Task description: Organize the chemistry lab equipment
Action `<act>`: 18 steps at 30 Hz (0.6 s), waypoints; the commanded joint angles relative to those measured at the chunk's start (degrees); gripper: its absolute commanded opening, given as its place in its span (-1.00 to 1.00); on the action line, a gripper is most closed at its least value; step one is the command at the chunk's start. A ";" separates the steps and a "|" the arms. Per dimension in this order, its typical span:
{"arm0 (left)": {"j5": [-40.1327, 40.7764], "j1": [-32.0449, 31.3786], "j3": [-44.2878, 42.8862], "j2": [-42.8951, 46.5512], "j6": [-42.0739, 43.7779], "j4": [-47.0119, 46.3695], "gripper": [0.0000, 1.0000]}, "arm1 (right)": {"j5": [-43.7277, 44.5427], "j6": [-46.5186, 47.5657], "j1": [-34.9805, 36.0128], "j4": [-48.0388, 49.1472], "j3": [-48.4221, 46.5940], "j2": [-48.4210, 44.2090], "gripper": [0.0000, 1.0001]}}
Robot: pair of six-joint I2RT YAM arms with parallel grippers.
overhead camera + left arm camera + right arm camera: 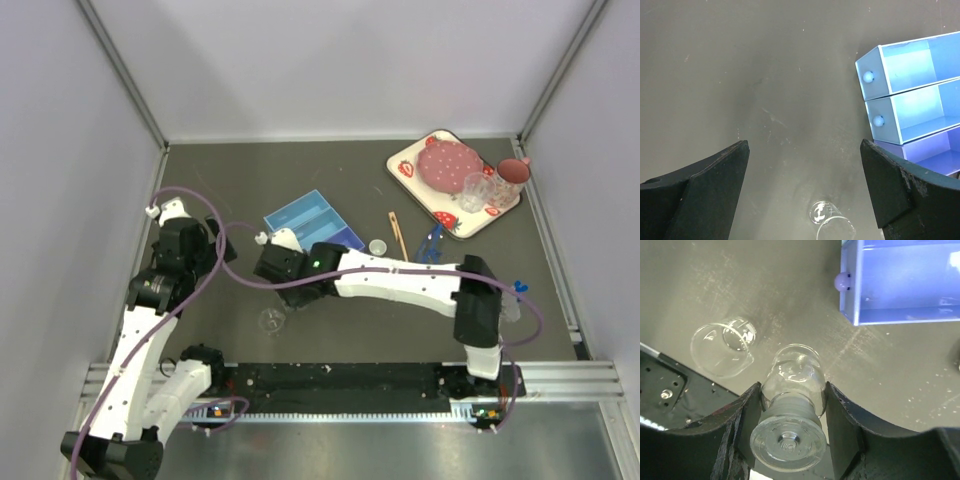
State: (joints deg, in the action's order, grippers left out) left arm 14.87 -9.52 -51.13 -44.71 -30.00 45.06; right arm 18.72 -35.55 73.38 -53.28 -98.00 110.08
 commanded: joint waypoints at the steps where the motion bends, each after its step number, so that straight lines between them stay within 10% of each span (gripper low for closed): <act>1: -0.28 0.20 -0.54 0.41 1.17 -1.73 0.97 | 3.85 1.18 0.27 -2.88 -4.22 -9.52 -0.60; 18: -7.22 0.20 0.69 0.06 4.07 -1.82 0.95 | 6.16 3.73 -15.10 -1.06 3.33 -17.27 -0.61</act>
State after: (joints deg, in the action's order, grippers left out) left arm 10.07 -9.52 -50.70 -45.25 -27.70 45.04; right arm 24.23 -33.23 62.15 -57.12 -97.30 93.76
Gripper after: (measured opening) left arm 0.975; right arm 0.489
